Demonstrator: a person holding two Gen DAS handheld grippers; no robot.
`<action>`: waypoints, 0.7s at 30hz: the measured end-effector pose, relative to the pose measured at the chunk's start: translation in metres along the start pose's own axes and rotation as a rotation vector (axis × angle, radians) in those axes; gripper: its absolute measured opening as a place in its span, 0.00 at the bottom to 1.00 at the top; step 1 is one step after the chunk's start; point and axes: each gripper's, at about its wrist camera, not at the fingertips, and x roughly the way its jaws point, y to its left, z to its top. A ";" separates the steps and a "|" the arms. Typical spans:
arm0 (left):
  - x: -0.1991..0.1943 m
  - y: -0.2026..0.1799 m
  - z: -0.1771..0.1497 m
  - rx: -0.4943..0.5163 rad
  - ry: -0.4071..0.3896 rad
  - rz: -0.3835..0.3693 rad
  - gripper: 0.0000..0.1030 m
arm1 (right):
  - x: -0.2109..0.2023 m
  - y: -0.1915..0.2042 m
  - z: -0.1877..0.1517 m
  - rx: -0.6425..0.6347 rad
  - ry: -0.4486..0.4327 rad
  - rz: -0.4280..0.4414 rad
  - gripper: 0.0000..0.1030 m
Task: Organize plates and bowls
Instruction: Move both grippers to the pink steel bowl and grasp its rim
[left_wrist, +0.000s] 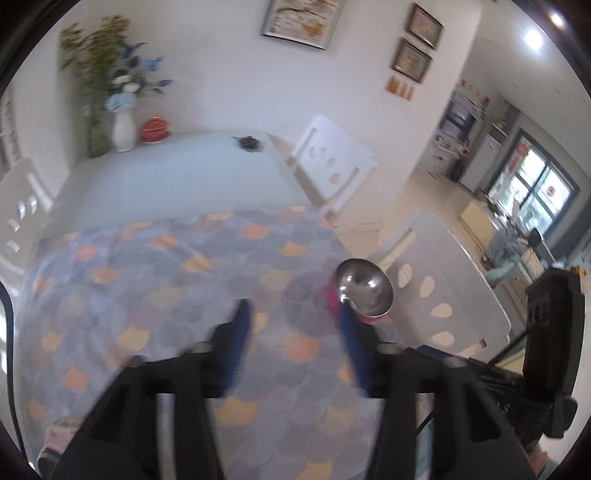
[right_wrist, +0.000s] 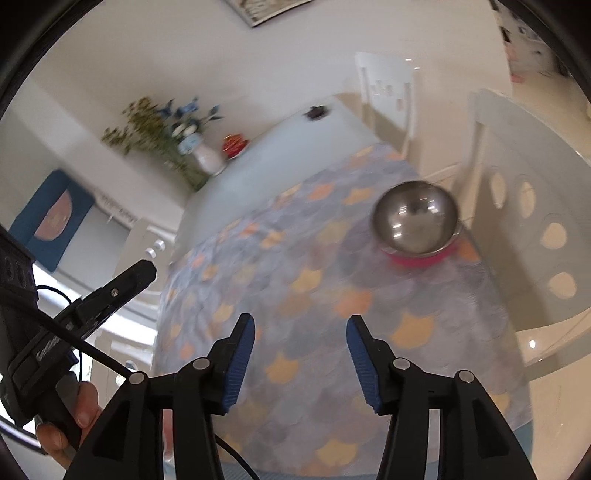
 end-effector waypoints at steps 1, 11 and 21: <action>0.007 -0.006 0.002 0.010 -0.001 0.000 0.66 | 0.001 -0.007 0.004 0.008 0.006 -0.007 0.50; 0.110 -0.024 0.015 -0.030 0.115 -0.070 0.61 | 0.028 -0.091 0.046 0.154 0.029 -0.089 0.50; 0.191 -0.031 0.011 -0.034 0.240 -0.116 0.48 | 0.073 -0.136 0.076 0.171 0.023 -0.196 0.50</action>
